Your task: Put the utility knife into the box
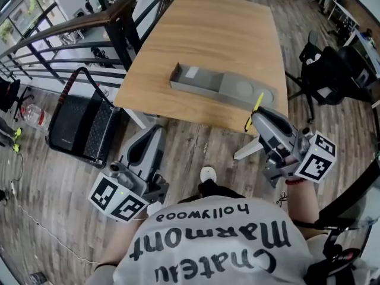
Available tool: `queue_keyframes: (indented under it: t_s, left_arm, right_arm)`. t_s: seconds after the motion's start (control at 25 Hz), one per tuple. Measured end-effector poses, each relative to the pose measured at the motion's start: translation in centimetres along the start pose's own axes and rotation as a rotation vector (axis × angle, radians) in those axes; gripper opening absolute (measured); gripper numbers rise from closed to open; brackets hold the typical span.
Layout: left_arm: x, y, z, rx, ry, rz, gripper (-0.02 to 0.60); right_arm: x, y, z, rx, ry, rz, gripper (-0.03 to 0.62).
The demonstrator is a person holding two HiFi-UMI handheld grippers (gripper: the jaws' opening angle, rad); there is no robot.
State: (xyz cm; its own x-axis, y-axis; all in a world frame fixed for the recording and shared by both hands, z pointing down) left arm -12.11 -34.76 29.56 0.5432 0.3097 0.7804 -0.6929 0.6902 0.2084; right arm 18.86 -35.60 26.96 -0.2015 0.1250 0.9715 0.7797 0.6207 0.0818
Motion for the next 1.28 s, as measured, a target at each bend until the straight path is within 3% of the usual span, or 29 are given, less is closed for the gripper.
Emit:
queue_keyframes:
  t_s: [0.36,0.72,1.28]
  left_arm:
    - [-1.0,-6.1,3.6,-0.020,0.026,0.009,0.009]
    - [0.7,-9.6,6.1,-0.052,0.060,0.047,0.009]
    - [-1.0,-14.7,9.3,-0.102,0.039,0.008,0.009]
  right_arm:
    - [-0.8,-2.6,-6.3,0.005,-0.009,0.028,0.057]
    - [0.6,-3.9,-10.9,0.004,-0.055,0.048,0.057]
    - [-0.4,-7.3,-18.0,-0.049,-0.075,0.055,0.057]
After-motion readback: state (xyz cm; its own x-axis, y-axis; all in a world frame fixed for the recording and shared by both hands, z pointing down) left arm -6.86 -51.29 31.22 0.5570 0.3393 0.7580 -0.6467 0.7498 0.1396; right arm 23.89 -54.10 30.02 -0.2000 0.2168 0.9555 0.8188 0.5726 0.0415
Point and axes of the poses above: the fingertips, and each gripper's own axes: y backward along the fingers, z to its left, x out of its underside, the point moved 8 cm from there along y, backward along the fingers, and after that the axes turned 15 degrees about y, right-handed, at the moved point
